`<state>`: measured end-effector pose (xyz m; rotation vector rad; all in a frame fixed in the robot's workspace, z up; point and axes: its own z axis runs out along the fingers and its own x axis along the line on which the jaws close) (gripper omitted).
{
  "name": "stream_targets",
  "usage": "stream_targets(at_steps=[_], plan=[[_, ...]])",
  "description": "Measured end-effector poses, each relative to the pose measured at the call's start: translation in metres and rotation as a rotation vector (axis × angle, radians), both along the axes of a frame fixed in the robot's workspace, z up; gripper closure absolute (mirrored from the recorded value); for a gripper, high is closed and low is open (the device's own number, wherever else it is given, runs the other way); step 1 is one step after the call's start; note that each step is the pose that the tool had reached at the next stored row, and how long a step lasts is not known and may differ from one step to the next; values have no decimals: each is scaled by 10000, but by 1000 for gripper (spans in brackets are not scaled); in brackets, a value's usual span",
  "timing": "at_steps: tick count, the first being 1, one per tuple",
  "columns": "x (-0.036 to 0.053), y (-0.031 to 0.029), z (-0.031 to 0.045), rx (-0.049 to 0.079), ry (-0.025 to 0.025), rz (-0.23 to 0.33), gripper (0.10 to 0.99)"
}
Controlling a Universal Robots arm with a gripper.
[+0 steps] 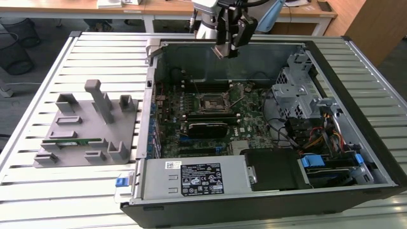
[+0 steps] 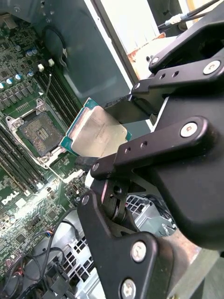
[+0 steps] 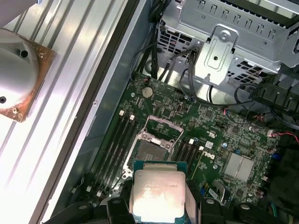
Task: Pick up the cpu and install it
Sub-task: 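Place the cpu into insertion slot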
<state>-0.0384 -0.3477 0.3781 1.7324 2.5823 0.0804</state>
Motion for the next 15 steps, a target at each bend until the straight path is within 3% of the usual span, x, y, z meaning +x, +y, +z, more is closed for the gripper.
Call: stream_targets(at_steps=[5, 15], plan=[[0, 0, -1, -1, 0, -70, 557], [0, 1, -22, -2, 1, -1742, 557]])
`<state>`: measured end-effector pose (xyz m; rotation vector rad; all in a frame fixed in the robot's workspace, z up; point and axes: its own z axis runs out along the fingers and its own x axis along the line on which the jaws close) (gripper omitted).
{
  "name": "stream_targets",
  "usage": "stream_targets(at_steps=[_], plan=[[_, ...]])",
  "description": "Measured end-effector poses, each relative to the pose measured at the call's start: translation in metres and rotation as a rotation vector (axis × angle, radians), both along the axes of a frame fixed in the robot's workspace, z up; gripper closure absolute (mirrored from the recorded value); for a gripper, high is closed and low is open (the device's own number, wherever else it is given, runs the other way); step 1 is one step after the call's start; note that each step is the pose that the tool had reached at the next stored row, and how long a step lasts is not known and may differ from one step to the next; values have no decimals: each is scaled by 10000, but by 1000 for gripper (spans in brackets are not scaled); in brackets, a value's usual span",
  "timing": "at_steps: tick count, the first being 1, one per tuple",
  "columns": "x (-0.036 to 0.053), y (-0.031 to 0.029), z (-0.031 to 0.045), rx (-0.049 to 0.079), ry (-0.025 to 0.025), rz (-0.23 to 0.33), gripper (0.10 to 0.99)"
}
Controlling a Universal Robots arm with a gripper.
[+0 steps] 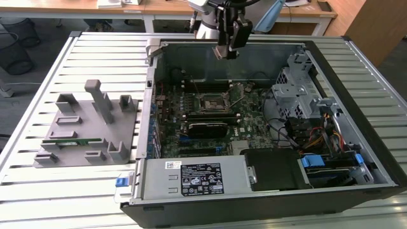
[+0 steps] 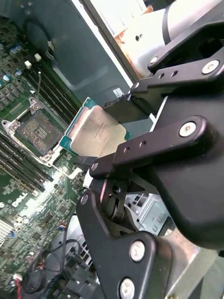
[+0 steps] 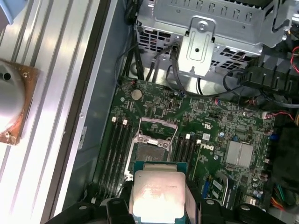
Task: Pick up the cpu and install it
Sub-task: 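Place the cpu into insertion slot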
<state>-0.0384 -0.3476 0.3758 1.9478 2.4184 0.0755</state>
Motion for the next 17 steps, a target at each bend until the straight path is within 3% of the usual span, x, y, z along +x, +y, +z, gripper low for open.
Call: stream_targets(at_steps=[6, 13, 17], plan=[[-6, 0, -16, 2, -2, -83, 557], [-33, 0, -109, -2, 0, -123, 557], [-33, 1, -146, -3, -10, -670, 557]])
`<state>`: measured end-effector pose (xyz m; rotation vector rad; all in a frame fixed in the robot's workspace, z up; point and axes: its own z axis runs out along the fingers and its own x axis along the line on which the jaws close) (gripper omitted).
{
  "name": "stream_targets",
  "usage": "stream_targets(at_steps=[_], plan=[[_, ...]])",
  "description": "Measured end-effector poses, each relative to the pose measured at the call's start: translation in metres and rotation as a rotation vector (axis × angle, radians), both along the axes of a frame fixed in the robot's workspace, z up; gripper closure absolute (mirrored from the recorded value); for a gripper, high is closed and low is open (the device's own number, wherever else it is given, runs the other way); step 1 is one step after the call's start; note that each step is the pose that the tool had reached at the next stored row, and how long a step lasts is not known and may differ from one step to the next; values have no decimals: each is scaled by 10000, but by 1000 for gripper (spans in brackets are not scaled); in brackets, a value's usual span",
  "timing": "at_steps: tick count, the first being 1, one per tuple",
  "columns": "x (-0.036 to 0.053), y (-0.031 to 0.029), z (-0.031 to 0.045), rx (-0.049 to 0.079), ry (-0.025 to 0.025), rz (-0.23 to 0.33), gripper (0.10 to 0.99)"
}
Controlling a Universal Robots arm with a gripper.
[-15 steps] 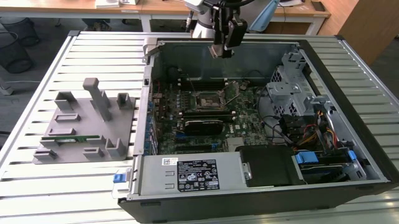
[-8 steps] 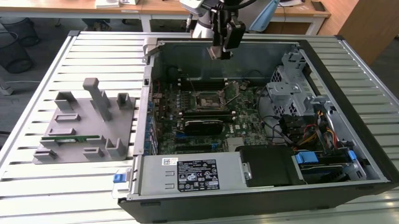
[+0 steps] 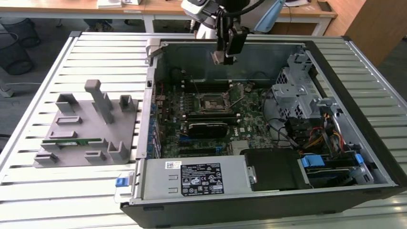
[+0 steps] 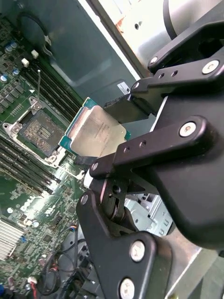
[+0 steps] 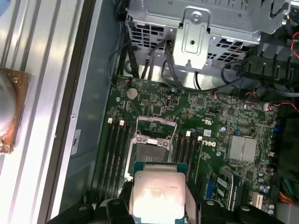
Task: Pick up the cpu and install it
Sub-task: 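Place the cpu into insertion slot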
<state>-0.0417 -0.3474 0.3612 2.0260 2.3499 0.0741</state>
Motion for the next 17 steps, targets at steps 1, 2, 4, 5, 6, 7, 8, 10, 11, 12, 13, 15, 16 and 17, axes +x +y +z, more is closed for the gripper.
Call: stream_targets(at_steps=[1, 2, 4, 5, 6, 7, 8, 10, 11, 12, 13, 15, 16, 17], plan=[[0, 0, -4, -2, -2, -98, 557], [-1, 0, -5, -20, -3, -169, 557], [-1, 0, -9, -68, -4, -282, 557], [0, -1, -14, -84, -5, -301, 557], [0, 0, -21, -93, -4, -315, 557], [0, 0, -33, -95, -3, -325, 557], [-1, 0, -49, -94, -4, -327, 557], [-1, 2, -82, -80, -4, -328, 557], [-1, 2, -99, -51, -3, -329, 557], [-1, 2, -114, -35, -3, -330, 557], [-1, 3, -132, -23, -3, -330, 557], [0, 10, -158, -19, -2, -329, 557], [0, 15, -168, -18, -2, -328, 557], [-1, 21, -179, -17, -3, -329, 557]])
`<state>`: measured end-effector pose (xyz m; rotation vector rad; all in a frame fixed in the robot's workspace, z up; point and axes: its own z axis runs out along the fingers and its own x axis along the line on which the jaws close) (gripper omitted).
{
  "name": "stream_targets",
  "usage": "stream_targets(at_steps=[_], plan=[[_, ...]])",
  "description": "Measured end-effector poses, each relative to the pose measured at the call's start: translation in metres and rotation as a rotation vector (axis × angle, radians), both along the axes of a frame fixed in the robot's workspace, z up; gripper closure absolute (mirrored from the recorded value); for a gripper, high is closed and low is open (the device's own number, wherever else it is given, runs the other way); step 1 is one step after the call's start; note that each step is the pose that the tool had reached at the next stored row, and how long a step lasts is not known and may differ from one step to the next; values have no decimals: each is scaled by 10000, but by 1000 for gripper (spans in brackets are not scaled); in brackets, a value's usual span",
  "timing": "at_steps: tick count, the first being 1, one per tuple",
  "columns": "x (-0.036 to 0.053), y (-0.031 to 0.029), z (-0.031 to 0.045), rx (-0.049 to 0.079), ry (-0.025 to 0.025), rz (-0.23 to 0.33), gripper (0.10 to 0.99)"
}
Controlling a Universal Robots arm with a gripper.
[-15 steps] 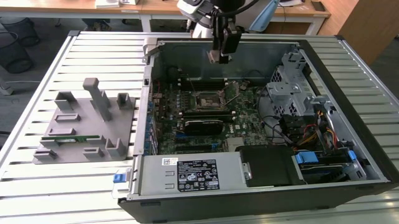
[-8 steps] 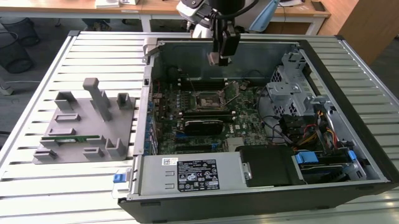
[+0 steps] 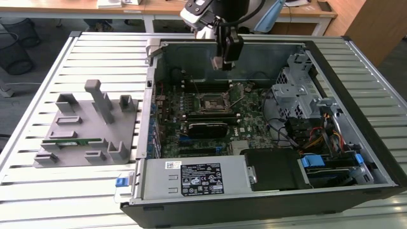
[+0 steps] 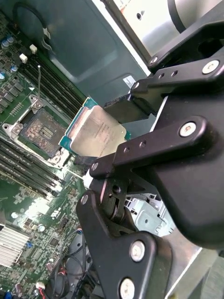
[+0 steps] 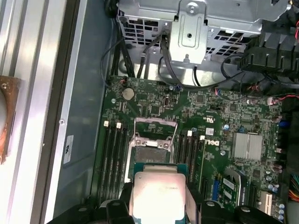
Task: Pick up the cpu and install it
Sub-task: 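Place the cpu into insertion slot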
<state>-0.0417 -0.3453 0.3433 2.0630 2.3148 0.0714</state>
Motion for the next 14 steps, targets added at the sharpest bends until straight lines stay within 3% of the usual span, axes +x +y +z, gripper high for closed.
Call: stream_targets(at_steps=[8, 14], plan=[[0, 19, -70, -2, 2, -39, 557], [0, 26, -131, -77, 22, -38, 557]])
